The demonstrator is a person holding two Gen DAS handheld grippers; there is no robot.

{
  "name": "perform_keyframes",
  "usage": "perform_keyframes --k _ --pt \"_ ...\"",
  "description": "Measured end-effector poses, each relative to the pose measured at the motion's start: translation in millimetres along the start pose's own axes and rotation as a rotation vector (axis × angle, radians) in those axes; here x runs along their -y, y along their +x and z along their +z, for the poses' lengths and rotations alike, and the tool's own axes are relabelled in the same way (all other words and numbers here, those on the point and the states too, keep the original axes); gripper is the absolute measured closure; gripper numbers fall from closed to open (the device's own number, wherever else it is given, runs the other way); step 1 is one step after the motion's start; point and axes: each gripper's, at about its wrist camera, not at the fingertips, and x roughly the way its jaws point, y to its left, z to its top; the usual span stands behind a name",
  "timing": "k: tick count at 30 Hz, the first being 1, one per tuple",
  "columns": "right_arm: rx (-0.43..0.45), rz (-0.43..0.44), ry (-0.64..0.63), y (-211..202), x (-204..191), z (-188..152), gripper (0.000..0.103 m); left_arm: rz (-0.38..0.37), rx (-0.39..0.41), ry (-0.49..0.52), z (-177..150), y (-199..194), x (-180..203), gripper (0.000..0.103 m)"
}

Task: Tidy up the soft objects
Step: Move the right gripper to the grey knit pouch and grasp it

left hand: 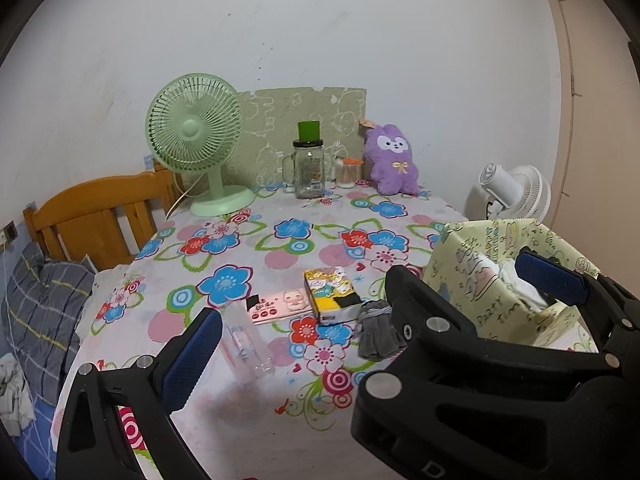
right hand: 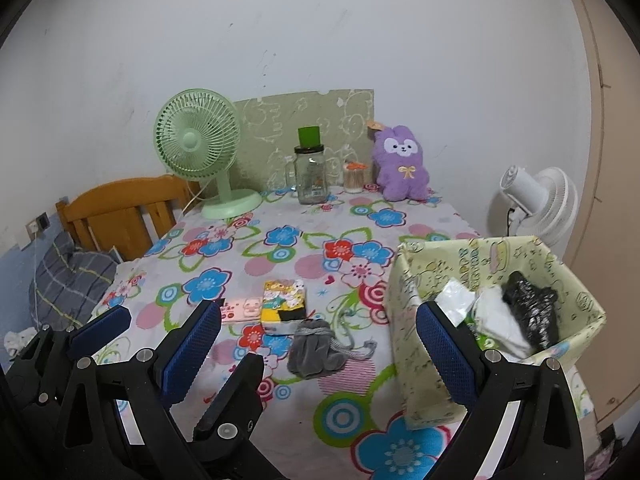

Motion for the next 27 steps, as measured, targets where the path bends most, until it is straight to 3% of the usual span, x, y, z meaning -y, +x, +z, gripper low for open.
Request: perform_keyframes --k 17,27 --pt "-0.049 0.034 0.017 32 -16 -20 0.008 0.030 -0.065 -0.037 -20 25 -22 0.001" --pt "-0.094 0.010 0.046 58 -19 -33 0.012 0.056 -0.123 -0.049 -31 48 -30 0.001"
